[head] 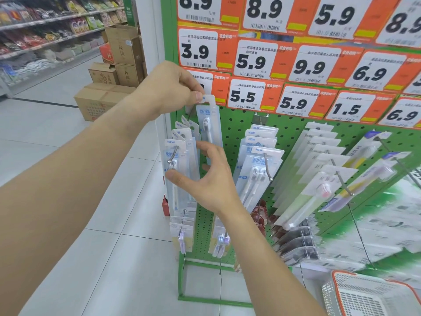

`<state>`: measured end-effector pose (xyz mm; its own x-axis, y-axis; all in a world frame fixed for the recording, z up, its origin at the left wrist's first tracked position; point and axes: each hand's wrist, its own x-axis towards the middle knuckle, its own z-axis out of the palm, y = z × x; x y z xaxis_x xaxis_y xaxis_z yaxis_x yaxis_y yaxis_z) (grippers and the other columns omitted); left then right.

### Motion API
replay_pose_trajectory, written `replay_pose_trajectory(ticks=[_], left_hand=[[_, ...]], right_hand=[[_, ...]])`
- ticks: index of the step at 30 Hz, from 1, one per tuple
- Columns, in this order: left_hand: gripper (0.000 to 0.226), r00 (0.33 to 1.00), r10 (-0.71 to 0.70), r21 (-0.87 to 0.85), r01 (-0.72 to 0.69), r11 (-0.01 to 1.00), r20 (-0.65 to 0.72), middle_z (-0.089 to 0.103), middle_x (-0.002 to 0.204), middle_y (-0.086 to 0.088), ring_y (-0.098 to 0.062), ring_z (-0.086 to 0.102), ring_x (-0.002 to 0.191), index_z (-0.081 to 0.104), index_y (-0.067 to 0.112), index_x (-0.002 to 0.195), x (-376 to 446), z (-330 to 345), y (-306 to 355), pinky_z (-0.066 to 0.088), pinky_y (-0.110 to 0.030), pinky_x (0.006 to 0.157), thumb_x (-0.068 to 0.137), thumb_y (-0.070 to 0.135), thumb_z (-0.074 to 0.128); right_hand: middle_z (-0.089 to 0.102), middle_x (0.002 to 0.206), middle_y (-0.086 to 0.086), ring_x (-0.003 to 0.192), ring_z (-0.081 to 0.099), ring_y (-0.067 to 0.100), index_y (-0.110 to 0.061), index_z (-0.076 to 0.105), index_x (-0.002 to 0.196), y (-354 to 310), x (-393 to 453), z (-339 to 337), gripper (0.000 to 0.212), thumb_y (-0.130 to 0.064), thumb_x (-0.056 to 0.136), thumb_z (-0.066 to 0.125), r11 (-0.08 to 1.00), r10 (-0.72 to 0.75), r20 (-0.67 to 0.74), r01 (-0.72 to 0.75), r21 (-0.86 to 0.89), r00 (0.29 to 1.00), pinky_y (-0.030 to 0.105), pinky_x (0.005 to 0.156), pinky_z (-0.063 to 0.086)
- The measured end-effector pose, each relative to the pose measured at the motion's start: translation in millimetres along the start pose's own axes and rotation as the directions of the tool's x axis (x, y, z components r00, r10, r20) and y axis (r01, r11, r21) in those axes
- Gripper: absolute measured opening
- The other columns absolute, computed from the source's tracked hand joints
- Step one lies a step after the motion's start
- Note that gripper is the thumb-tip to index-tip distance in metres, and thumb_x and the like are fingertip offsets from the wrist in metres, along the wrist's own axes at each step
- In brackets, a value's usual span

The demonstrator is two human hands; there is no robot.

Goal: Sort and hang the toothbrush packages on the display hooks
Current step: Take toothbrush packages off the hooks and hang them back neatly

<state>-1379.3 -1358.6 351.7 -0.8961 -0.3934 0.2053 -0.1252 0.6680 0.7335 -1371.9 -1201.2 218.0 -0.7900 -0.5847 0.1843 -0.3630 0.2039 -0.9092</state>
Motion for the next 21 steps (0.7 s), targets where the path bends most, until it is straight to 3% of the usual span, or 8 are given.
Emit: replay_pose_trajectory(ticks=[4, 10, 14, 17, 19, 21], left_hand=[[0.009, 1.0, 0.007, -0.03, -0.008, 1.0, -0.025, 0.071, 0.078, 0.002, -0.002, 0.058, 0.061, 0.072, 0.022, 0.087, 0, -1, 0, 0.051, -0.019, 0.065, 0.092, 0.015, 0.071], [0.017, 0.995, 0.023, -0.102, -0.033, 0.994, -0.095, 0.071, 0.078, 0.0, -0.004, 0.065, 0.067, 0.068, 0.023, 0.081, 4, -3, -7, 0.051, -0.021, 0.065, 0.095, 0.013, 0.068], [0.011, 0.986, 0.068, -0.169, -0.093, 0.981, -0.152, 0.071, 0.079, 0.007, 0.007, 0.065, 0.061, 0.061, 0.017, 0.092, 3, -2, -10, 0.051, -0.015, 0.061, 0.1, 0.01, 0.059], [0.012, 0.969, 0.134, -0.259, -0.186, 0.948, -0.206, 0.075, 0.087, 0.002, -0.005, 0.074, 0.083, 0.06, 0.021, 0.094, 2, -4, -15, 0.061, -0.031, 0.078, 0.101, 0.011, 0.057], [0.013, 0.94, 0.184, -0.329, -0.277, 0.903, -0.287, 0.076, 0.088, 0.001, -0.013, 0.075, 0.088, 0.059, 0.021, 0.095, 0, -7, -14, 0.062, -0.04, 0.08, 0.101, 0.009, 0.056], [0.011, 0.887, 0.215, -0.351, -0.37, 0.86, -0.408, 0.076, 0.09, 0.0, -0.015, 0.076, 0.09, 0.058, 0.02, 0.097, -5, -11, -8, 0.063, -0.042, 0.078, 0.1, 0.01, 0.056]], right_hand=[[0.043, 0.14, -0.017, 0.131, 0.044, 0.001, -0.032, 0.049, 0.137, 0, 5, -2, 0.083, -0.052, 0.067, 0.089, 1.0, -0.023, 0.016, 0.023, -0.008, 1.0, 0.036, 0.111, 0.043], [0.047, 0.145, -0.021, 0.135, 0.043, -0.002, -0.037, 0.046, 0.139, 3, 20, -8, 0.095, -0.055, 0.057, 0.093, 0.997, 0.052, 0.149, -0.061, 0.052, 0.987, 0.036, 0.113, 0.04], [0.063, 0.13, -0.018, 0.119, 0.059, -0.001, -0.032, 0.051, 0.136, 8, 19, -4, 0.079, -0.04, 0.069, 0.092, 0.991, 0.048, 0.155, -0.067, 0.12, 0.987, 0.032, 0.106, 0.048], [0.065, 0.124, -0.017, 0.113, 0.062, -0.002, -0.029, 0.053, 0.133, 10, 12, 0, 0.069, -0.032, 0.074, 0.09, 0.985, 0.017, 0.086, -0.031, 0.171, 0.996, 0.021, 0.096, 0.05], [0.064, 0.121, -0.023, 0.111, 0.059, -0.009, -0.032, 0.053, 0.13, 8, 10, 0, 0.068, -0.032, 0.073, 0.091, 0.986, 0.023, 0.077, -0.035, 0.164, 0.997, 0.007, 0.088, 0.045], [0.059, 0.126, -0.028, 0.118, 0.053, -0.012, -0.036, 0.05, 0.133, 6, 8, -2, 0.077, -0.037, 0.069, 0.092, 0.991, 0.021, 0.06, -0.028, 0.127, 0.998, 0.004, 0.091, 0.041]])
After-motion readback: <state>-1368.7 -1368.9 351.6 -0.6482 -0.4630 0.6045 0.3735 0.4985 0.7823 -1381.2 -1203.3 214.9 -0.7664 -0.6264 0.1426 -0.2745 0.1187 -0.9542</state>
